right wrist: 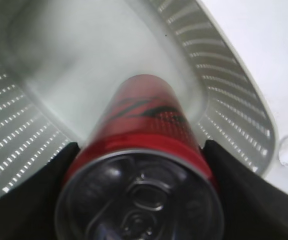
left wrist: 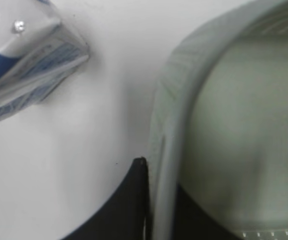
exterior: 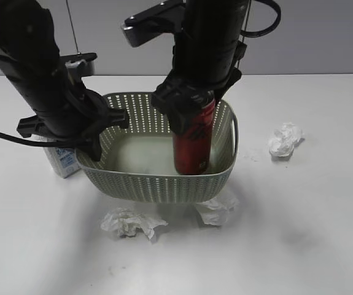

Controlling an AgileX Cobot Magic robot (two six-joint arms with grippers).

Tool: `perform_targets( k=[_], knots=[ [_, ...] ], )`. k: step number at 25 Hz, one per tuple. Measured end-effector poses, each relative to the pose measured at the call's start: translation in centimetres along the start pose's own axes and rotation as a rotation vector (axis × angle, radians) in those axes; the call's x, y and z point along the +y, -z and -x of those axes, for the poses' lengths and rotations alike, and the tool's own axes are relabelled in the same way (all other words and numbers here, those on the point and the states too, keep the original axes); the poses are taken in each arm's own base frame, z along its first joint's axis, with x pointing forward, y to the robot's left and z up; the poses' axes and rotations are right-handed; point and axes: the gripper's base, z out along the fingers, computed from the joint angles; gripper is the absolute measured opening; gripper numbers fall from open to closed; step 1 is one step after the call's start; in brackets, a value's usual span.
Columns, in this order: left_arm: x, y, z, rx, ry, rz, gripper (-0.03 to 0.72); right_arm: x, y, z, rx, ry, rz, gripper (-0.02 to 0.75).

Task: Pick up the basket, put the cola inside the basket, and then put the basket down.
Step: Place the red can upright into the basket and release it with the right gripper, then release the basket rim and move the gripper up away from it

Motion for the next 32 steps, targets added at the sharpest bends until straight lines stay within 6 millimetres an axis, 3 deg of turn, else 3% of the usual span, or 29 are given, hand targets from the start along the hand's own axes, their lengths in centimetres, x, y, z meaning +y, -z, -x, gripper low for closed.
perform_targets(
  k=[10, 13, 18, 26, 32],
  knots=[
    [-0.1, -0.2, 0.2, -0.021, -0.056, -0.010, 0.002, 0.5, 1.0, 0.9, -0.053, 0.009, 0.054, 0.532],
    [0.0, -0.3, 0.2, -0.018, -0.069, -0.003, 0.004, 0.8, 2.3, 1.6, -0.106, 0.021, 0.086, 0.625],
    [0.0, -0.4, 0.1, -0.006, -0.074, 0.001, 0.004, 0.7, 5.9, 2.3, -0.221, 0.030, 0.065, 0.638],
    [-0.1, -0.4, 0.1, -0.002, -0.066, -0.012, 0.004, -2.8, 12.4, -0.1, -0.350, -0.033, -0.107, 0.631],
    [-0.6, 0.1, 0.6, -0.018, -0.057, -0.036, 0.004, -6.3, 17.3, -5.5, -0.417, -0.149, -0.184, 0.615]
  ],
)
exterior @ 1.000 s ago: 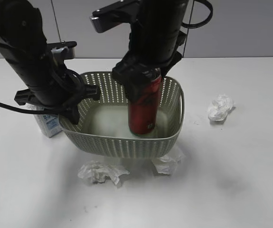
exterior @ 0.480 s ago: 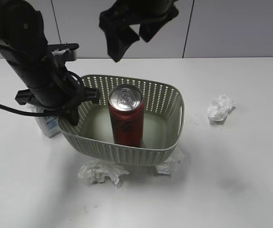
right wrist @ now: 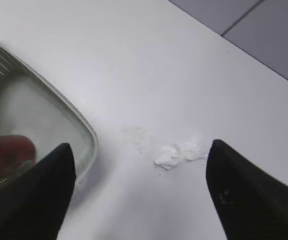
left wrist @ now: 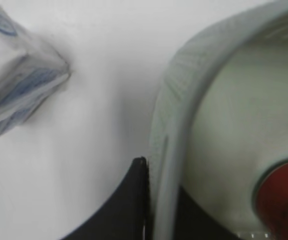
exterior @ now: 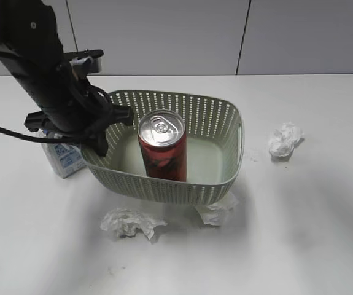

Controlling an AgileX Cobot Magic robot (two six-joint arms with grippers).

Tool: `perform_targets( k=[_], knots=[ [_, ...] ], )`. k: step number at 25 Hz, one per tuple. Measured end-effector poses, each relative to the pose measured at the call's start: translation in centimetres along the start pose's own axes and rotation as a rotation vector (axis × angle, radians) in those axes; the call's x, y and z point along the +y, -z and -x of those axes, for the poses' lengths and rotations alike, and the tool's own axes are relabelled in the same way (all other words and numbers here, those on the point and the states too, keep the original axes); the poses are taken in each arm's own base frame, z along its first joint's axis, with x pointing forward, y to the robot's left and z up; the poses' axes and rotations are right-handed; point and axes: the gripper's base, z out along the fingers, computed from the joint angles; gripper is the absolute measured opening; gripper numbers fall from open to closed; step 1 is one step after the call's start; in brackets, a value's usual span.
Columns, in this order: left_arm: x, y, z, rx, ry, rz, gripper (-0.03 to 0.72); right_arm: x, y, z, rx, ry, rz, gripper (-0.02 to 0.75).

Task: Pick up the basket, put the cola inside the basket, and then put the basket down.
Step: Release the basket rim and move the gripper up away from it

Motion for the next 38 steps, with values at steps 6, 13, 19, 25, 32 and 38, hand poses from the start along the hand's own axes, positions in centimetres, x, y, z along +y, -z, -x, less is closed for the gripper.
perform_targets(
  k=[6, 13, 19, 25, 32, 38],
  knots=[
    [-1.2, 0.7, 1.9, 0.006, -0.009, -0.014, 0.003, -1.1, 4.7, -5.6, 0.001, -0.012, -0.068, 0.599],
    [-2.7, -0.8, 4.9, 0.133, -0.024, 0.017, 0.003, -0.9, 6.8, -13.9, 0.052, -0.082, -0.133, 0.594],
    [-3.4, -1.4, 8.7, 0.163, -0.002, -0.016, 0.003, -0.7, 7.2, -20.6, 0.027, -0.191, -0.194, 0.594],
    [-3.2, -1.4, 12.1, 0.073, 0.038, -0.049, 0.003, 0.0, 7.4, -25.8, -0.118, -0.221, -0.189, 0.594],
    [-1.4, -4.6, 12.7, 0.124, 0.091, -0.015, 0.003, 0.5, 8.4, -30.4, -0.292, -0.230, -0.189, 0.594],
    [-0.6, -7.5, 12.5, 0.179, 0.106, 0.008, 0.003, 0.7, 8.5, -32.7, -0.362, -0.235, -0.197, 0.589]
  ],
)
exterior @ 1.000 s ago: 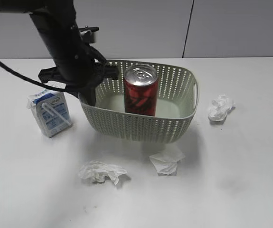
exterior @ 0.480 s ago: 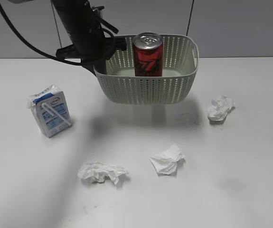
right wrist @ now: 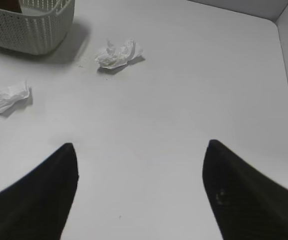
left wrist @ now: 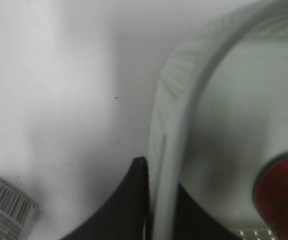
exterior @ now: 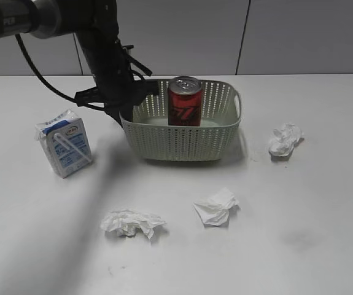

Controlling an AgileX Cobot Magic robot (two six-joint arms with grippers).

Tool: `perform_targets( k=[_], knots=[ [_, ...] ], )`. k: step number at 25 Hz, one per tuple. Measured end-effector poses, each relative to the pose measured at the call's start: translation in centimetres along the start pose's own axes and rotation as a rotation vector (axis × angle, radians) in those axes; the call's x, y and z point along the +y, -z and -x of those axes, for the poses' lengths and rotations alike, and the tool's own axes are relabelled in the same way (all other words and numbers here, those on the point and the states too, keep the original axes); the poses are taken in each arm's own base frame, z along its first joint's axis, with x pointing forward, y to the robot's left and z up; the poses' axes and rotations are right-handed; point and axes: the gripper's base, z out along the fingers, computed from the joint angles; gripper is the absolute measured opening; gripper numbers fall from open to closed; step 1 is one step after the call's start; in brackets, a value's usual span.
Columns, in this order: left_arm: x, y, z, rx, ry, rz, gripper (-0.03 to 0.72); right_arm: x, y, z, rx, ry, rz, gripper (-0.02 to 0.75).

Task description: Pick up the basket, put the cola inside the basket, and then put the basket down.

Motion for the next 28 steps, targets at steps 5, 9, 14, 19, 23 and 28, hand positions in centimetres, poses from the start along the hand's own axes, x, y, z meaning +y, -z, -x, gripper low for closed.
perform_targets(
  k=[5, 9, 14, 19, 23, 28],
  knots=[
    [0.1, -0.4, 0.1, -0.002, 0.002, 0.001, 0.007, -0.2, 0.2, -0.2, -0.021, 0.004, -0.009, 0.582],
    [-0.2, -0.3, 0.3, -0.020, 0.008, -0.026, 0.100, -0.2, 0.2, -0.1, -0.025, 0.005, -0.011, 0.582],
    [-0.7, -0.1, 0.3, -0.020, 0.022, -0.073, 0.484, -0.1, 0.2, 0.0, -0.042, 0.007, -0.008, 0.582],
    [-1.3, 2.2, 1.2, -0.075, 0.006, -0.105, 0.674, -0.1, 0.2, 0.1, -0.050, 0.007, -0.007, 0.582],
    [-2.0, 6.2, 2.5, -0.207, -0.026, -0.145, 0.685, -0.1, 0.2, 0.4, -0.086, 0.008, 0.001, 0.582],
    [-1.5, 13.0, 2.8, -0.379, -0.055, -0.179, 0.675, 0.0, 0.2, 0.7, -0.116, 0.009, 0.007, 0.582]
  ],
)
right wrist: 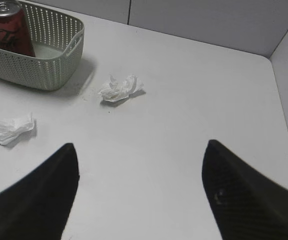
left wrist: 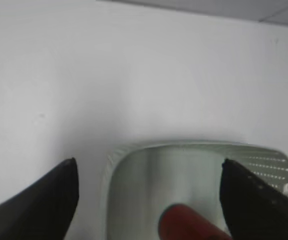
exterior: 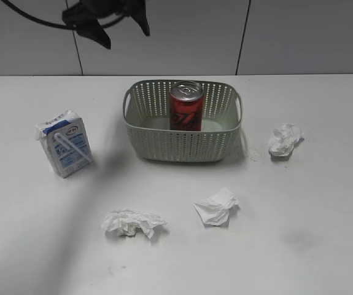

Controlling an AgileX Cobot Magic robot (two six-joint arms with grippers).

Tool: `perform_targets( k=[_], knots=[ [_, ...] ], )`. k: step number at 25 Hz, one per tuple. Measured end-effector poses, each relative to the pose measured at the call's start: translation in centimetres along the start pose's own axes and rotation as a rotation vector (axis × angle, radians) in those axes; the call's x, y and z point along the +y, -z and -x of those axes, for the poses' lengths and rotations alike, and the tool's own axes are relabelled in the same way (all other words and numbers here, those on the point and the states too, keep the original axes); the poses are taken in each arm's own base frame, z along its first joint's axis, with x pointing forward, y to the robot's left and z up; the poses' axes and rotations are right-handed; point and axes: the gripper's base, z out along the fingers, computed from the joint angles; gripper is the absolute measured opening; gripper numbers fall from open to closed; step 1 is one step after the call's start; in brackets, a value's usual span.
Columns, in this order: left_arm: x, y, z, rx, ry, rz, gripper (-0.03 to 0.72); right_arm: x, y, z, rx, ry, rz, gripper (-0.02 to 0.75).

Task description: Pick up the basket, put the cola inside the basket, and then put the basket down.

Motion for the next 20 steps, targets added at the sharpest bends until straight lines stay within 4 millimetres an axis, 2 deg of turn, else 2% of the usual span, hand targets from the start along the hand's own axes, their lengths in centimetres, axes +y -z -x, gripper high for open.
perform_targets(
  k=[7, 11, 16, 20],
  knots=[
    [2.4, 8.3, 2.2, -0.191, -0.158, 0.113, 0.645, 0.1, -0.1, 0.1, -0.016, 0.000, 0.004, 0.582],
    [2.9, 13.0, 2.4, -0.298, -0.222, 0.213, 0.618, 0.5, -1.3, -0.7, -0.036, 0.013, 0.022, 0.582],
    [3.1, 18.8, 2.0, -0.413, -0.225, 0.253, 0.602, 0.6, -1.7, -0.8, -0.053, 0.023, 0.031, 0.582],
    [2.8, 22.9, 0.0, -0.462, -0.238, 0.291, 0.592, 0.2, -0.6, -0.6, 0.016, 0.052, 0.003, 0.582]
  ],
)
